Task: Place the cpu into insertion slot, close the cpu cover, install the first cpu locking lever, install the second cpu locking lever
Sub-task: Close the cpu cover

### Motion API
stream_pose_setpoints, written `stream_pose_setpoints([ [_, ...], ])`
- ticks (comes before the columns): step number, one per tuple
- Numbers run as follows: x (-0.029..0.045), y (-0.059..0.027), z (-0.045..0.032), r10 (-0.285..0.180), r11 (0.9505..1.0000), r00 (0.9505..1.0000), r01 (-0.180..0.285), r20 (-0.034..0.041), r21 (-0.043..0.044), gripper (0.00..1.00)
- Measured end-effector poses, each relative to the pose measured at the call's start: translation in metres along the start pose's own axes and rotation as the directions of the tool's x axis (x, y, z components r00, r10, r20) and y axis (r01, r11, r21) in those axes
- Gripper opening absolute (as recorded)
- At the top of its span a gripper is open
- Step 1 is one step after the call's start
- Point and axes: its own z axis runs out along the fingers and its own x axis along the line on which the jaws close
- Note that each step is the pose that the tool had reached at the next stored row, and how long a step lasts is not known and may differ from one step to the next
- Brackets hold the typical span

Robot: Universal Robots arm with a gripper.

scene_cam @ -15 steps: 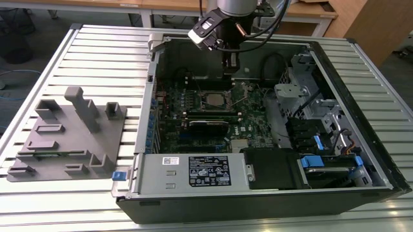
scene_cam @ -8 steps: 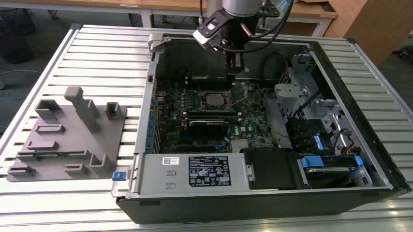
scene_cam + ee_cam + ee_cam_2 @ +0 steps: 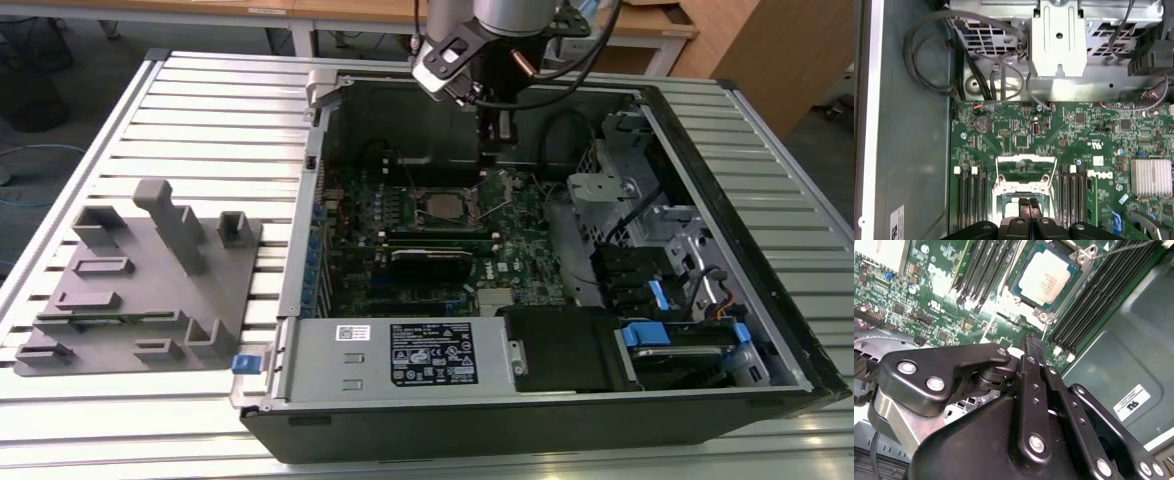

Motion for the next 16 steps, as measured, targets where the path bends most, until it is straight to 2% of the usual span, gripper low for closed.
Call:
stream_pose_setpoints([
  [8, 0.0002, 0.0116, 0.0008, 0.000, 1.0000, 1.0000, 0.000, 0.0001, 0.0000, 0.11],
  [16, 0.0005, 0.0286, 0.0021, 0.000, 1.0000, 1.0000, 0.000, -0.0002, -0.0001, 0.11],
])
